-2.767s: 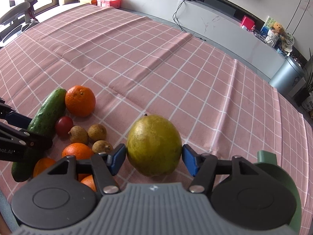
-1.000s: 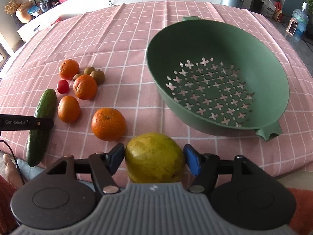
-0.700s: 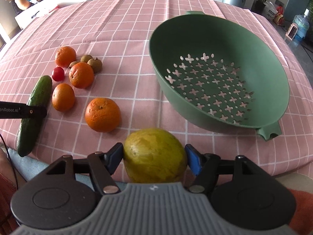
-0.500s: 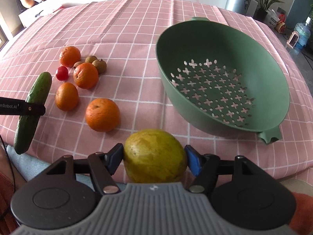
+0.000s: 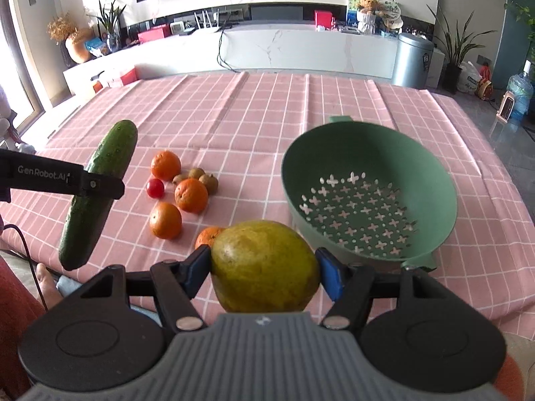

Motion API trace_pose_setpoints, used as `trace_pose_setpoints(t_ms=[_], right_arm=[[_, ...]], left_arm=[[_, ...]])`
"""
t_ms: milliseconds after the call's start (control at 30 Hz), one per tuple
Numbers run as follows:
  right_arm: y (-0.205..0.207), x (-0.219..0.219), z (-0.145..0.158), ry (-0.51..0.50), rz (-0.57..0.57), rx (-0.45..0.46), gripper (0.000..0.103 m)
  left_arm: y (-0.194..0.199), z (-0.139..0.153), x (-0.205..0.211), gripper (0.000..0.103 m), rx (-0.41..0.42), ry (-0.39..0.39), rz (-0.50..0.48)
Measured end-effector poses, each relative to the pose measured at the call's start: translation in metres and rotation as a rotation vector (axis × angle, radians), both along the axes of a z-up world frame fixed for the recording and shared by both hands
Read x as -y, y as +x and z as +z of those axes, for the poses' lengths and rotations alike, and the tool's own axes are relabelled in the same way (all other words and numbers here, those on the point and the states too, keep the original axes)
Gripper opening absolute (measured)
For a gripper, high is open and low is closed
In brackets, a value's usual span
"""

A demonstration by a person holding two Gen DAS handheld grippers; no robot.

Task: Organize fruits
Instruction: 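Carry the cucumber and pear over the green colander with both tools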

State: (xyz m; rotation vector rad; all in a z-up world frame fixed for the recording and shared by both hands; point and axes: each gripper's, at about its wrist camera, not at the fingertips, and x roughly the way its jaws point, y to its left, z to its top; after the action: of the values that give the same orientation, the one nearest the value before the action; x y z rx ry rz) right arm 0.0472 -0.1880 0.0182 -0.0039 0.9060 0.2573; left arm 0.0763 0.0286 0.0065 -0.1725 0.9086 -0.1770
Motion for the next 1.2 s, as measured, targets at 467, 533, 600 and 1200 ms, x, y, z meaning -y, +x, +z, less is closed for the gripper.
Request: trace_pose_setpoints(t_ms=[467, 533, 600, 1200], right_arm=[[0.031, 0.082, 0.028, 0.022, -0.103, 0.073, 0.064], [0.041, 0.090, 0.026, 0.021, -0.109, 0.070, 0.064], [0.053, 0.097, 0.023, 0.025, -0.111, 0.063, 0.064], [0.123, 0.099, -0.042, -0.052, -0.004, -0.060, 0.064]], left_arm=[[0.053, 0.024, 0.120, 0.041, 0.072, -0.081, -0.220], [0.064, 0.023, 0.134, 0.041, 0.073, -0.086, -0.238], [0.073, 0.021, 0.145, 0.041, 0.076, -0.093, -0.253], [0.116, -0.033, 0.185, 0.041, 0.011, -0.030, -0.302]])
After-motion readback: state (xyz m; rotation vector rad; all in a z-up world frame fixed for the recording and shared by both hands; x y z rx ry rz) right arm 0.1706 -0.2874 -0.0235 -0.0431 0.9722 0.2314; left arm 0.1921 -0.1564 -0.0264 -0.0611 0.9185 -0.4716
